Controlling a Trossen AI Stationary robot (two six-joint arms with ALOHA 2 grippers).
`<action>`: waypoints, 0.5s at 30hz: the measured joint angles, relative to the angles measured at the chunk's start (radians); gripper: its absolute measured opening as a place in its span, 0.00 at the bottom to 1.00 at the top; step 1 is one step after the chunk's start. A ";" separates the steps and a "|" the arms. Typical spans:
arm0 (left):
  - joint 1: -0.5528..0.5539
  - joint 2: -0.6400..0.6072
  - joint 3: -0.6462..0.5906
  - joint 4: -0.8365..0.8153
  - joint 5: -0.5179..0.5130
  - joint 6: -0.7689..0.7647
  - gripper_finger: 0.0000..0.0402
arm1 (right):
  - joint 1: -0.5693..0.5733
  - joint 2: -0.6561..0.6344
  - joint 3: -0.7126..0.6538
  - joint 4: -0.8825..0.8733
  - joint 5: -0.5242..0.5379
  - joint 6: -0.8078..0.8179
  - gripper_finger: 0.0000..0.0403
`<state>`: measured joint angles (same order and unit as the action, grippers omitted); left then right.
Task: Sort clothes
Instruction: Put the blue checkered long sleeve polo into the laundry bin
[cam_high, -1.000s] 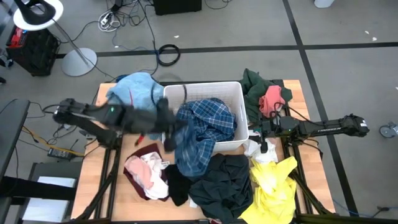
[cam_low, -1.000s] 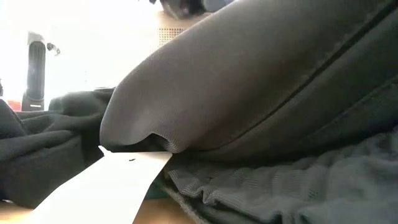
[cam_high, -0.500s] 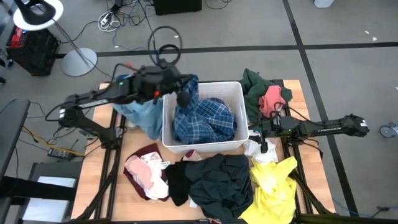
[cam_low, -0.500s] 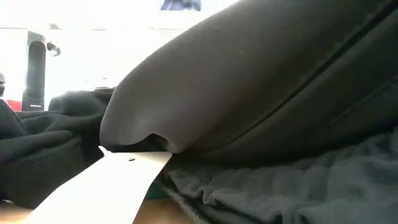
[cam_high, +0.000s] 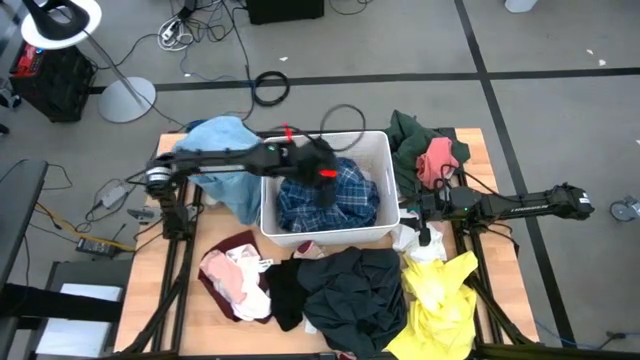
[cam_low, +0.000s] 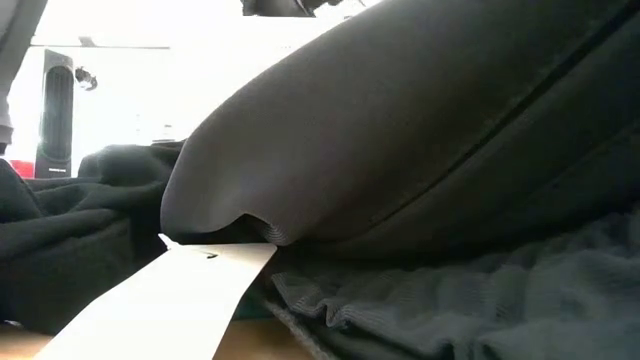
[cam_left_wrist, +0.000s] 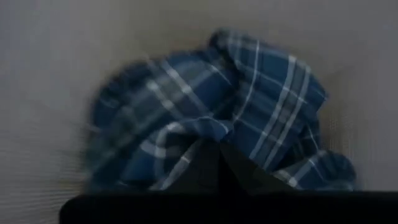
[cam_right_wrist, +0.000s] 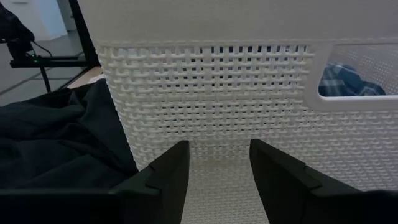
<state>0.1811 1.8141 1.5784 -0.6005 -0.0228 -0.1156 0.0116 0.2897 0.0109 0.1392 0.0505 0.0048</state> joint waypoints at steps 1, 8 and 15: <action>0.000 0.024 0.000 0.011 0.009 -0.023 0.03 | 0.000 0.000 0.000 0.000 0.000 0.000 0.43; 0.005 0.149 0.001 0.017 0.028 -0.082 0.19 | 0.000 0.000 0.000 0.001 0.000 0.000 0.43; 0.016 0.170 0.001 0.019 0.050 -0.074 0.33 | 0.000 0.000 0.000 0.001 0.000 0.000 0.43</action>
<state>0.1968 1.9841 1.5791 -0.5815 0.0267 -0.1892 0.0116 0.2897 0.0113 0.1406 0.0505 0.0048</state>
